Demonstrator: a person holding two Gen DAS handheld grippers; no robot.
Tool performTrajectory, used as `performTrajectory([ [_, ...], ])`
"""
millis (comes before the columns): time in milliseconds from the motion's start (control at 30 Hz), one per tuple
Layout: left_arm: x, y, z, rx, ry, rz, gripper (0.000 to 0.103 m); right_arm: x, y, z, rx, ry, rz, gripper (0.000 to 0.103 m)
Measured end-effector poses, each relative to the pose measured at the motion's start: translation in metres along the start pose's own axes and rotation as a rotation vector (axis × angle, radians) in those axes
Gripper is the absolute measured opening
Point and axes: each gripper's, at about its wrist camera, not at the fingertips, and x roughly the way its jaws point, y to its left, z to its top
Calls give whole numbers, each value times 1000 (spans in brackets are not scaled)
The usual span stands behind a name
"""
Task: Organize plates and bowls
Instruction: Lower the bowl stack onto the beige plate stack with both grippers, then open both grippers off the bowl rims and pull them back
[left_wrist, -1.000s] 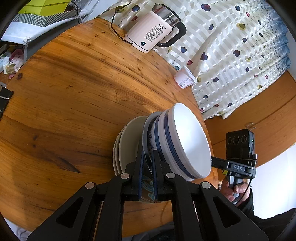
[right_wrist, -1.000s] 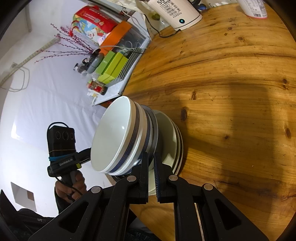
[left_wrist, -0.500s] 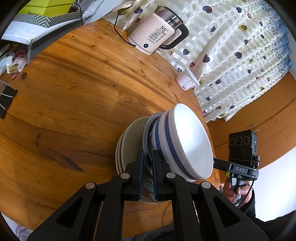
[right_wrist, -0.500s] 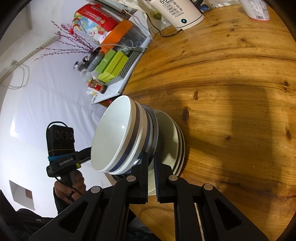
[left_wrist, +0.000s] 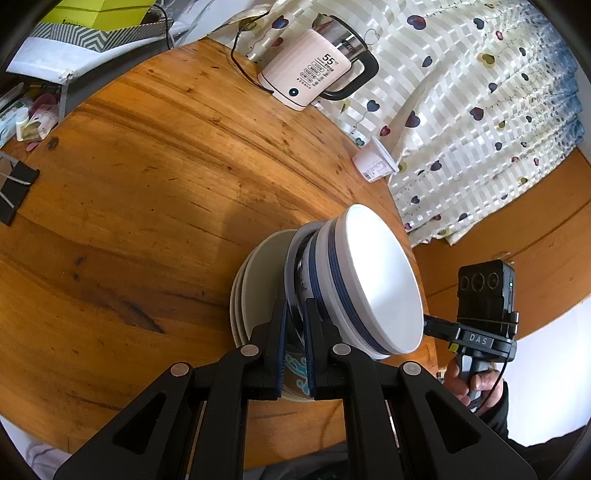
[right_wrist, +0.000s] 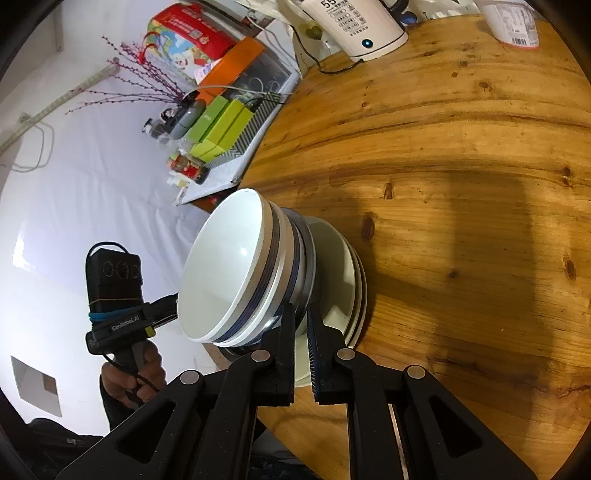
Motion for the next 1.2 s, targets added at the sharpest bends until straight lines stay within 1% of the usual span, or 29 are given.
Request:
performTrajectory([
  [100,-2,-1,0,5,-12,16,7,-2,1,0,-4,-13,0,9],
  [267,-8,-4,-3,19,-36,66,7,-5,4,-1,-20,-35,-30,11],
  [333,-12,-6,-4,28,-51,91,7,-7,6,-3,-32,-41,-43,16],
  [433,-17,-11,-7,48,-70,122,8,-8,12,-6,-50,-46,-56,19],
  [467,-18,-13,-8,55,-75,132,11,-9,13,-7,-54,-47,-55,22],
  [500,-20,-15,-9,64,-80,140,11,-9,15,-8,-59,-47,-59,27],
  [533,-21,-16,-11,69,-84,145,11,-10,16,-10,-65,-48,-66,31],
  [633,-24,-22,-14,87,-97,166,12,-12,21,-15,-79,-50,-67,36],
  [867,-29,-36,-25,123,-122,212,23,-18,31,-25,-107,-67,-88,41],
  [933,-30,-40,-29,134,-129,228,26,-20,35,-28,-119,-74,-101,45],
  [1100,-30,-53,-39,170,-147,279,41,-23,47,-37,-163,-92,-155,49],
  [1200,-30,-59,-44,191,-163,314,42,-22,55,-41,-201,-98,-197,51],
])
